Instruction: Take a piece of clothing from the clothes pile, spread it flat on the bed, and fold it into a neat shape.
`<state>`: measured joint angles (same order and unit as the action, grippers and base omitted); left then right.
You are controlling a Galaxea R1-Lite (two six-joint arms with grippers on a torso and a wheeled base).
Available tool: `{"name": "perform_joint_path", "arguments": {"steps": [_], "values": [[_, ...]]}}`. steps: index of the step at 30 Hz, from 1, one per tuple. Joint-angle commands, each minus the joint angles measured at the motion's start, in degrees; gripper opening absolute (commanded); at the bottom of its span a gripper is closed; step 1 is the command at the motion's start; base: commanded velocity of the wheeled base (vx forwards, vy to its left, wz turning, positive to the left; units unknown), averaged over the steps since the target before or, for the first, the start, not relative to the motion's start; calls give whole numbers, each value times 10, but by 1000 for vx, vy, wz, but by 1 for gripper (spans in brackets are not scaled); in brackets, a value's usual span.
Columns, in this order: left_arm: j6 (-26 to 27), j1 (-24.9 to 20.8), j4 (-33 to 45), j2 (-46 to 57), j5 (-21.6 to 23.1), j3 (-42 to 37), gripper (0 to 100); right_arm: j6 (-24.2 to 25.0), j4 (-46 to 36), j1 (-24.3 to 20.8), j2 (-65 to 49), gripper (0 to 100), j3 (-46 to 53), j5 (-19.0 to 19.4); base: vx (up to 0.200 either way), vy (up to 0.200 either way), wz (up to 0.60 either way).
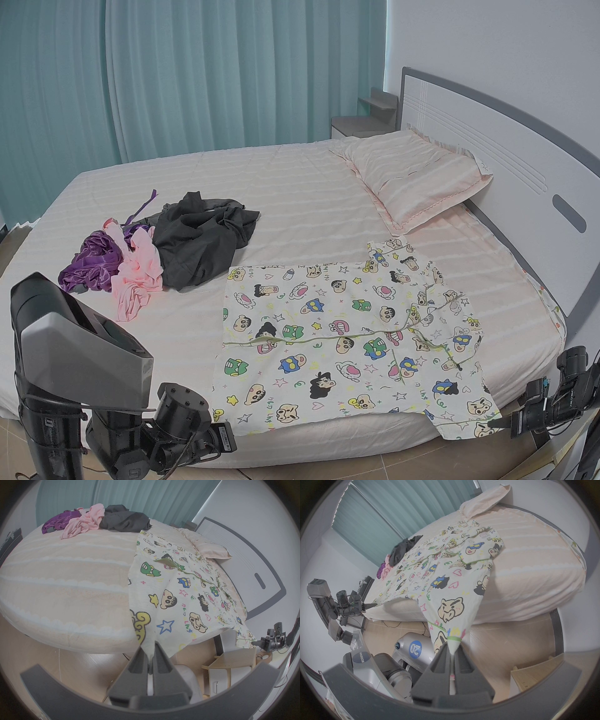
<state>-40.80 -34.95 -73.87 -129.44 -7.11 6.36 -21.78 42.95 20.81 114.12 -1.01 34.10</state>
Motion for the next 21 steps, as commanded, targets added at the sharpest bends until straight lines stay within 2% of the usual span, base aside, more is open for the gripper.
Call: {"name": "perform_joint_path", "arguments": {"steps": [1, 4, 8, 9, 11, 13, 14, 15, 16, 17, 21], "values": [[-2, 0, 0, 26, 0, 5, 0, 3, 2, -2, -19, 0, 2, 18, 0, 0, 0], [-2, 5, 1, 42, 0, 29, 0, 24, -1, -3, -39, 0, -24, 54, 0, 0, 0], [-4, 26, 29, 53, 1, 73, 0, 108, -2, -12, -60, 0, -56, 105, 0, 0, 0], [-4, 26, 29, 53, 1, 73, 0, 108, -2, -12, -60, 0, -56, 105, 0, 0, 0], [-16, 39, 120, 65, 3, 133, 0, 166, -5, -23, -63, 0, -87, 118, 0, 0, 0], [-48, 44, 205, 84, 8, 184, 0, 186, -7, -29, -57, 0, -113, 115, 0, 0, 0], [-63, 45, 247, 94, 12, 208, 0, 193, -8, -30, -58, 0, -121, 114, 0, 0, 0], [-63, 45, 247, 94, 12, 208, 0, 193, -8, -30, -58, 0, -121, 114, 0, 0, 0], [-88, 50, 346, 112, 28, 258, 0, 205, -19, -31, -59, 0, -135, 108, 0, 0, 0], [-98, 52, 401, 119, 40, 283, 0, 206, -27, -32, -59, 0, -143, 104, 0, 0, 0], [-143, 61, 570, 129, 90, 373, 0, 208, -66, -37, -57, 0, -175, 102, 0, 0, 0]]}}
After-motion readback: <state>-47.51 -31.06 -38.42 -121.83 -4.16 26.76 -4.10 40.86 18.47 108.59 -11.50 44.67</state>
